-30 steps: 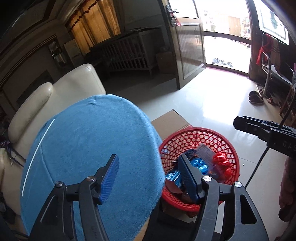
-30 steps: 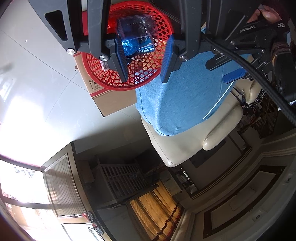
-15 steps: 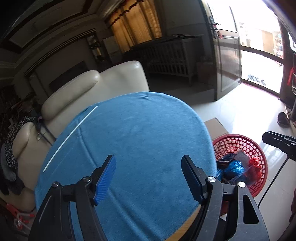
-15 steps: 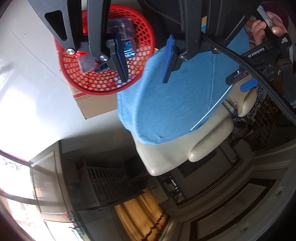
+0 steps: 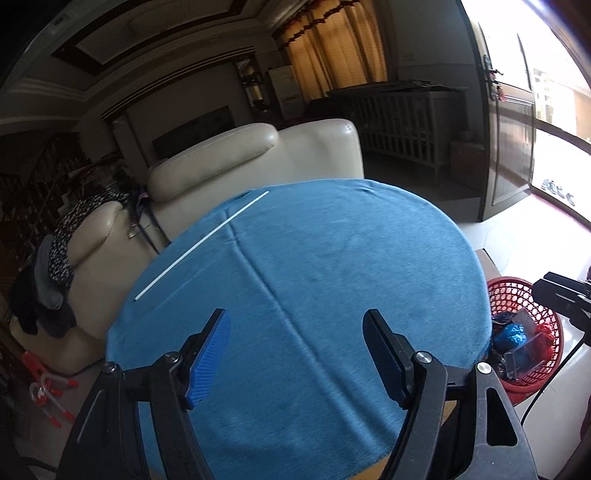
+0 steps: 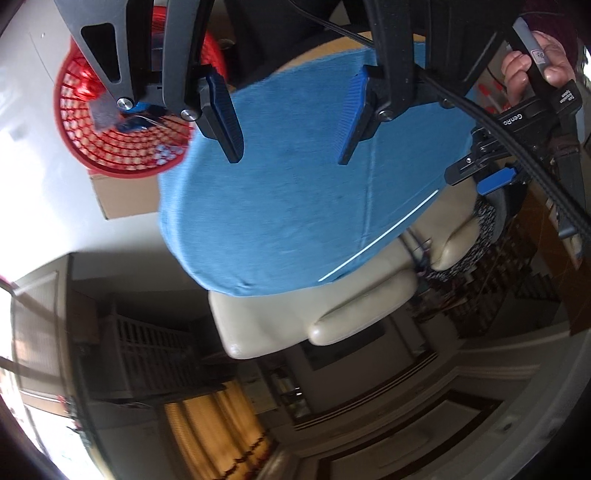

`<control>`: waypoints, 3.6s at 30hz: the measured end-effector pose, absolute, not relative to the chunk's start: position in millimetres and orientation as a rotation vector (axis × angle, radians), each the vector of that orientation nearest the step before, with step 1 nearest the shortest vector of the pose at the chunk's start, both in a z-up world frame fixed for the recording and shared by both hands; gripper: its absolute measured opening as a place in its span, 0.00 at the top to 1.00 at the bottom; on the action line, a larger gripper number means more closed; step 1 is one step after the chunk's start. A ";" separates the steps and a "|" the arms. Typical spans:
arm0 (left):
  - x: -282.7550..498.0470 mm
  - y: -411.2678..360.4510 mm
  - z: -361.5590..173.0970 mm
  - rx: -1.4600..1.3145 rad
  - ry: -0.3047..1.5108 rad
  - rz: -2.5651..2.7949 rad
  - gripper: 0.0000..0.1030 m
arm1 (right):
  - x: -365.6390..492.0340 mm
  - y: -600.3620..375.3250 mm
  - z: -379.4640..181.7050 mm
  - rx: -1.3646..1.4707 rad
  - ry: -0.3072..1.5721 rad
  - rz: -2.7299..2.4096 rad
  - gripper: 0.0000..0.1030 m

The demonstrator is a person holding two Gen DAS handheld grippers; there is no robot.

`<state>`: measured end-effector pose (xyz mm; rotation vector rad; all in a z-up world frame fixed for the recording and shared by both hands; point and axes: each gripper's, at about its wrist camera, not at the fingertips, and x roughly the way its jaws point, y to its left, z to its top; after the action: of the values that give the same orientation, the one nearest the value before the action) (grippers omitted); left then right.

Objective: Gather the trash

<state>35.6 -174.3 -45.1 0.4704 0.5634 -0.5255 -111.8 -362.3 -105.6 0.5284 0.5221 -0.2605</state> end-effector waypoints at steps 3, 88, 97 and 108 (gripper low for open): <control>41.2 -157.1 -44.0 0.445 0.569 -0.491 0.27 | -97.4 -345.2 -100.4 0.494 0.527 -0.220 0.46; 53.1 13.2 -30.7 0.190 0.545 -0.170 0.19 | -20.0 -182.8 -57.0 0.204 0.563 -0.134 0.40; 52.0 12.3 -29.7 0.190 0.545 -0.173 0.19 | -21.1 -183.5 -56.4 0.203 0.561 -0.134 0.40; 51.7 11.8 -28.2 0.191 0.543 -0.176 0.19 | -21.5 -185.6 -56.4 0.204 0.560 -0.133 0.40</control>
<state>51.7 11.8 -28.2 0.1908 0.5426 -0.1758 -21.5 -185.6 -56.4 0.2042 0.5603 -0.1327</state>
